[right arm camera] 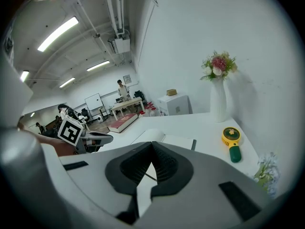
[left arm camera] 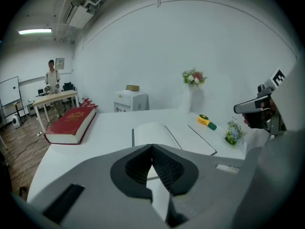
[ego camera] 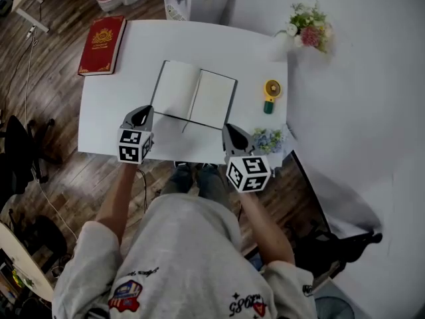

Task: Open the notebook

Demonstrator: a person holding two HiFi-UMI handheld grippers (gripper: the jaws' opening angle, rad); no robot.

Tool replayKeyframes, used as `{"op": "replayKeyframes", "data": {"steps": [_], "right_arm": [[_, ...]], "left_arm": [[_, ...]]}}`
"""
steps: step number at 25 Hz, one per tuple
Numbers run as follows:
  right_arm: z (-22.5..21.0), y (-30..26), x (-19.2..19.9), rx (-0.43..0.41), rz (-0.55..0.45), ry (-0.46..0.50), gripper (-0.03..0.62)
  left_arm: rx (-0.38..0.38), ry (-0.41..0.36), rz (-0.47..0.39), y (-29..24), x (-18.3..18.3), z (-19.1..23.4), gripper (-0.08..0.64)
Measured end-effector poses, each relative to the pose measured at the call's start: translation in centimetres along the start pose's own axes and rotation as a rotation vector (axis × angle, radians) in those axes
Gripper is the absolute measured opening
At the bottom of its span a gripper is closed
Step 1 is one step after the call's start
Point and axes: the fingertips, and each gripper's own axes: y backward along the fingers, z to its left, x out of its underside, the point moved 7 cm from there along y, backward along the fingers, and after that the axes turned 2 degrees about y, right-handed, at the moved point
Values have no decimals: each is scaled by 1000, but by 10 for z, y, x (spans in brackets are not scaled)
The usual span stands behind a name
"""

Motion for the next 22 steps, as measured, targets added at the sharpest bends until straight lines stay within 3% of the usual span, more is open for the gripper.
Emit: {"op": "replayKeyframes", "data": {"steps": [13, 22], "right_arm": [[1, 17, -43, 33, -101, 66, -9], [-9, 33, -69, 57, -185, 91, -9]], "left_arm": [[63, -64, -147, 41, -54, -27, 5], [90, -63, -274, 66, -99, -41, 5]]}}
